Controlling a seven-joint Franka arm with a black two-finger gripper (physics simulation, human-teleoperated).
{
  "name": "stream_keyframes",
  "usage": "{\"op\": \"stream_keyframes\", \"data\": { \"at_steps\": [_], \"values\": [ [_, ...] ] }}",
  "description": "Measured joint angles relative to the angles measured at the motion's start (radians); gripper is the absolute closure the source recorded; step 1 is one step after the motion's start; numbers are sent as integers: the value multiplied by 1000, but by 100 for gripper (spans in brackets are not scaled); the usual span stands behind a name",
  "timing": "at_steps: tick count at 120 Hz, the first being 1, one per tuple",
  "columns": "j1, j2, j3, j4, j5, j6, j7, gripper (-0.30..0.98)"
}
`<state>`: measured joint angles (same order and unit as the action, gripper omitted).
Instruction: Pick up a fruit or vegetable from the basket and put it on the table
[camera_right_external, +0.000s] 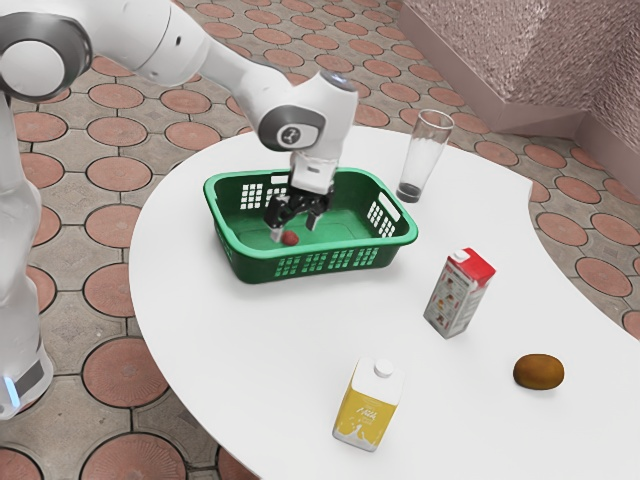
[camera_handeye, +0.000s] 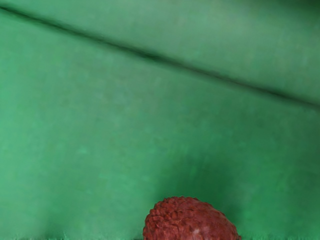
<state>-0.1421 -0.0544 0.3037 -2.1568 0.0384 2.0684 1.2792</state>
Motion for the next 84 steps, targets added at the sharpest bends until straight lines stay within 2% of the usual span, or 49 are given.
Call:
{"op": "stream_keyframes", "data": {
  "at_steps": [32,63,84],
  "values": [
    [-14,11,0,-2,0,17,19,3],
    [-3,23,0,-2,-2,34,28,28],
    [3,26,0,-1,-8,40,31,39]
  ]
}}
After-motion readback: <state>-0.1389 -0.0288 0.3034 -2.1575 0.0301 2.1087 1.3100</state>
